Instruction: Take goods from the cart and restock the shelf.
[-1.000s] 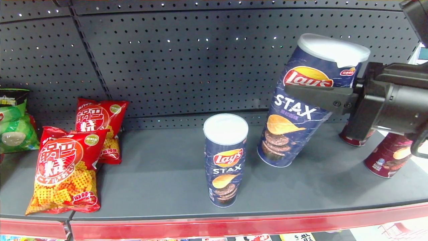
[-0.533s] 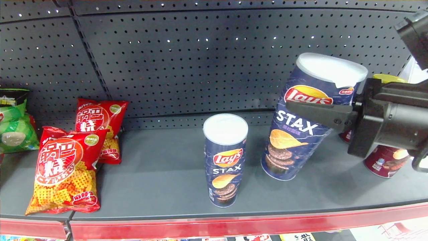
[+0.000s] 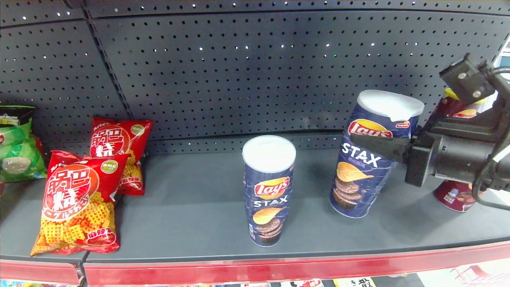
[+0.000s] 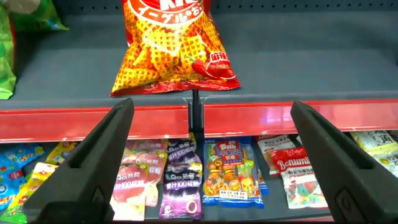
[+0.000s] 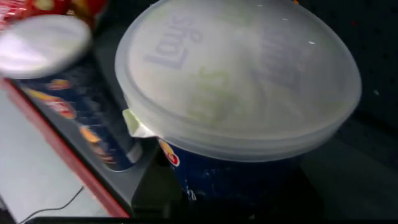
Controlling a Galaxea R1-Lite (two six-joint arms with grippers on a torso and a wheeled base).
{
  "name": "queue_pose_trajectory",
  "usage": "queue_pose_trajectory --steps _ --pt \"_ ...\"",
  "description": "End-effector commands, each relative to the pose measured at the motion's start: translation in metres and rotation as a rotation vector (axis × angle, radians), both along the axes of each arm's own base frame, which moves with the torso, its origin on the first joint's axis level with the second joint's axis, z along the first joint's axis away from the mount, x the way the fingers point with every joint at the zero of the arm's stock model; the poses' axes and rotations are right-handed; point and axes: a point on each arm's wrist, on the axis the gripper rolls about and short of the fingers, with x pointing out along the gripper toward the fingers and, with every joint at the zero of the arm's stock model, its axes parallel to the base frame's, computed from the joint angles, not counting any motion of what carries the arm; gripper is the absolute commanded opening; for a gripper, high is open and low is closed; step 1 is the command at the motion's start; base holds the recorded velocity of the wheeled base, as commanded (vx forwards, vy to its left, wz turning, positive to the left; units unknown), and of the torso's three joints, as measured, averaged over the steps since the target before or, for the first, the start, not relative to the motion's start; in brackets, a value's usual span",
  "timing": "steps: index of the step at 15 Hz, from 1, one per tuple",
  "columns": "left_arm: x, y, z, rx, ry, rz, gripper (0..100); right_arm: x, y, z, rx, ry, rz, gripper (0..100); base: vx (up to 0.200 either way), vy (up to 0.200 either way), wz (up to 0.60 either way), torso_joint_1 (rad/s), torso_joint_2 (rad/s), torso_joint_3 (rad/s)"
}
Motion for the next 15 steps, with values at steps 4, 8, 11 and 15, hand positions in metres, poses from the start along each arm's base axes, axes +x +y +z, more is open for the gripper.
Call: queue_pose_trajectory --steps 4,8,11,15 --pt "0.0 0.0 0.0 -0.001 0.0 0.001 100 0.036 -0.012 -0.017 -0.006 0.078 -0.006 0 0.0 0.0 0.0 0.0 0.0 0.0" --pt "0.0 0.0 0.0 -0.001 0.0 0.0 100 0.064 0.03 -0.009 0.044 0.003 0.294 0 0.0 0.0 0.0 0.0 0.0 0.0" --pt "0.0 0.0 0.0 -0.001 0.0 0.0 100 0.081 0.063 -0.02 -0.003 -0.03 0.476 0 0.0 0.0 0.0 0.0 0.0 0.0" --pt "0.0 0.0 0.0 -0.001 0.0 0.0 100 0.128 0.085 -0.037 -0.058 -0.113 0.587 0 0.0 0.0 0.0 0.0 0.0 0.0"
